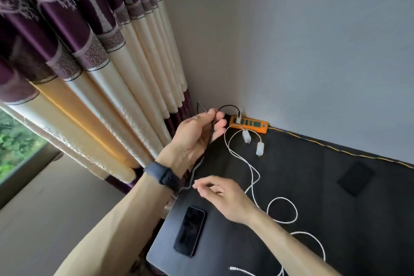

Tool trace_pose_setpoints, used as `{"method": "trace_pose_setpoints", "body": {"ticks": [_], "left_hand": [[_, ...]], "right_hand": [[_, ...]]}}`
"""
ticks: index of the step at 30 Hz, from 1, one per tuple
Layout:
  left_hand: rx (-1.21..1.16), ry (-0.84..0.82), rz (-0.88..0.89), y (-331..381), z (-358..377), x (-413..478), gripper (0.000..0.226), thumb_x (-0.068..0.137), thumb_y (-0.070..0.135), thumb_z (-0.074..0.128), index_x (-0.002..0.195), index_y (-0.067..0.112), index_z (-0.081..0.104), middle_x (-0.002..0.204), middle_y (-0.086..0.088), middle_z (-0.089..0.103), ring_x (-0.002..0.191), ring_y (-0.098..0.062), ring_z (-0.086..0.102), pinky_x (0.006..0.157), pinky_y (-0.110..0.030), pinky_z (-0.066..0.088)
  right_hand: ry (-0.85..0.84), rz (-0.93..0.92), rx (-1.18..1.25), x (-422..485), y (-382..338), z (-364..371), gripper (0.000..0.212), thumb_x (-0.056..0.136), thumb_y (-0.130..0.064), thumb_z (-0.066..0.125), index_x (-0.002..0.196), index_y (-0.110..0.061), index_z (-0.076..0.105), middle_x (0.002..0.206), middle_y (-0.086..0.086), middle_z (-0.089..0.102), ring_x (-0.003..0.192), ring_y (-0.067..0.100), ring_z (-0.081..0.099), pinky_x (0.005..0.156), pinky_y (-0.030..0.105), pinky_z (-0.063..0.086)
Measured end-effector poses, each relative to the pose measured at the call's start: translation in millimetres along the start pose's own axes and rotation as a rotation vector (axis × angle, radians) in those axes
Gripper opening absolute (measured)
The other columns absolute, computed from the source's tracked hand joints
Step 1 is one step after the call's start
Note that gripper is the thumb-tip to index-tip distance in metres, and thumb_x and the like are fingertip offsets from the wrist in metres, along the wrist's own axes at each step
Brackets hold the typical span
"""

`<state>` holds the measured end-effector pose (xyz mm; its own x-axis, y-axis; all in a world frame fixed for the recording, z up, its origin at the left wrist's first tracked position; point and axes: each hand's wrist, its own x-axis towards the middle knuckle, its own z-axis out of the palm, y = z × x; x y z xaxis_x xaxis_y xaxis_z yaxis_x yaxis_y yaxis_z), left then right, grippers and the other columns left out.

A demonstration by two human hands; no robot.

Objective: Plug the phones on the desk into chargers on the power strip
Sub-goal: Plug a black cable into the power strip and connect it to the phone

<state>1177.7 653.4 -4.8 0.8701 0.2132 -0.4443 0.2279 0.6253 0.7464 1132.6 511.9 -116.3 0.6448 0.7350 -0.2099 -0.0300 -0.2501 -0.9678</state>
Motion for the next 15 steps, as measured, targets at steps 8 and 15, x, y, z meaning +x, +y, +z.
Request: {"method": "trace_pose_setpoints", "body": {"ticks": [8, 15], "left_hand": [[-0.145, 0.083, -0.028, -23, -12, -34, 0.011, 0.101, 0.008, 0.05, 0.104, 0.003, 0.06, 0.089, -0.008, 0.067, 0.063, -0.013, 0.071, 0.052, -0.023, 0.058], [0.553, 0.078, 0.16, -13, -52, -51, 0.032, 0.102, 0.037, 0.047, 0.107, 0.013, 0.068, 0.1, -0.004, 0.075, 0.081, -0.015, 0.072, 0.076, -0.028, 0.059]], "right_hand": [[0.118, 0.012, -0.131, -3, 0, 28, 0.016, 0.095, -0.042, 0.06, 0.11, -0.041, 0.066, 0.1, -0.011, 0.065, 0.083, 0.008, 0.069, 0.082, 0.022, 0.052], [0.374, -0.083, 0.138, -37, -25, 33, 0.025, 0.101, -0.025, 0.058, 0.088, -0.008, 0.072, 0.073, 0.001, 0.071, 0.072, 0.016, 0.071, 0.075, 0.034, 0.06]]}}
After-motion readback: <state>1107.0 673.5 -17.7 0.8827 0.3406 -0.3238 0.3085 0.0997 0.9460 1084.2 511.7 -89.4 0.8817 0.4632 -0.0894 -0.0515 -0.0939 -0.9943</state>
